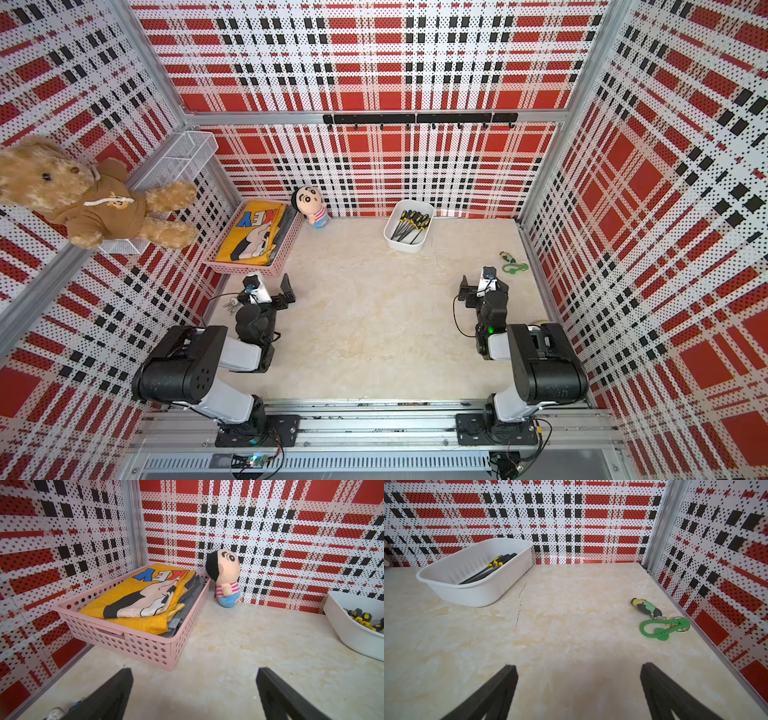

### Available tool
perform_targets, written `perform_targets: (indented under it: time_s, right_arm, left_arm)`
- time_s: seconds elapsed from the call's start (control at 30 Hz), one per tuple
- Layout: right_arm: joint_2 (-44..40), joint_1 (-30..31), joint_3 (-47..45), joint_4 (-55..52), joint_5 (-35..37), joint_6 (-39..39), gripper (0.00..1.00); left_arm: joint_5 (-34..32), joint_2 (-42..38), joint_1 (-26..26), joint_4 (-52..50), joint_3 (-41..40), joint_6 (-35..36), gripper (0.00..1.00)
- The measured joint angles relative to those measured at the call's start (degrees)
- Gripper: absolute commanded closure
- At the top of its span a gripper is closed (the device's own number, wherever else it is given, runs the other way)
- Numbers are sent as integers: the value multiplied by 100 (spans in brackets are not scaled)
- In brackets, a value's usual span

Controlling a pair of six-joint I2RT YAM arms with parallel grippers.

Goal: Take the file tool out of the storage box
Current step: Move the storage box to the center of the board.

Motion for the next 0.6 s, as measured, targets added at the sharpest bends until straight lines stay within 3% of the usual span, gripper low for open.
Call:
perform_targets:
  time_s: [0.53, 0.6]
  right_arm:
    - [-2, 0, 7, -15, -2, 0, 0]
    - [-103, 17, 232, -568, 7, -17, 0]
  left_arm:
    - [2, 0, 4, -2, 2, 0, 1]
    - [-46, -13, 4, -94, 50, -15, 1]
